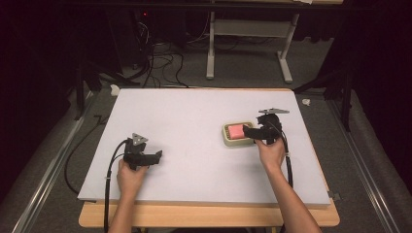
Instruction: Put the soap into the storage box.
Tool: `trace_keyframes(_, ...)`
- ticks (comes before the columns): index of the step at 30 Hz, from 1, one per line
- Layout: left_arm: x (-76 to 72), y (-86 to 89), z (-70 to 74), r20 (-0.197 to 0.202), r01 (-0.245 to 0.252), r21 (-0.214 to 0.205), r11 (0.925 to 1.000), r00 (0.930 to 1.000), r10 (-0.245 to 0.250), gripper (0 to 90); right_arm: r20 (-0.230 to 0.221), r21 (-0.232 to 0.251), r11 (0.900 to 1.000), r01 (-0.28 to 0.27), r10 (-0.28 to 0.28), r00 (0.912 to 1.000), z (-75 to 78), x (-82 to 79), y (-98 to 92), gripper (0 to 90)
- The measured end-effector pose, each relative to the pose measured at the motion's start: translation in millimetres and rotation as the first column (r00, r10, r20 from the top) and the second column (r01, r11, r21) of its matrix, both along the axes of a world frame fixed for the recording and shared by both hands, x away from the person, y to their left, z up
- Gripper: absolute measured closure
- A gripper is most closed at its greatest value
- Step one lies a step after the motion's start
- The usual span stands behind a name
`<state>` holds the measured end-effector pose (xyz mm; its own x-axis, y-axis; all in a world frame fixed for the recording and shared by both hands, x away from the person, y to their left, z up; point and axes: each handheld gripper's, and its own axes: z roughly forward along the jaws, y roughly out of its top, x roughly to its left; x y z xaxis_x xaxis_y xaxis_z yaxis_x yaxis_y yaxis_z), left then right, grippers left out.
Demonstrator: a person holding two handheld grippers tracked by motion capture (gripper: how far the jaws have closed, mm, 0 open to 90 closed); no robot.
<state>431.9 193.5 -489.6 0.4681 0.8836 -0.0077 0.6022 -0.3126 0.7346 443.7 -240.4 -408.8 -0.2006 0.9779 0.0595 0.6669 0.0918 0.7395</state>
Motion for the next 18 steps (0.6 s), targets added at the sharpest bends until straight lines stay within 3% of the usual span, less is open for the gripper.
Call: trace_keyframes(18, -0.1, 0.0, 0.1, -0.001, 0.000, 0.001, 1.0000, 1.0000, 0.000, 15.0, 0.065, 0.044, 0.9990, -0.010, 0.008, 0.9978, 3.0, -19.0, -29.6, 21.8)
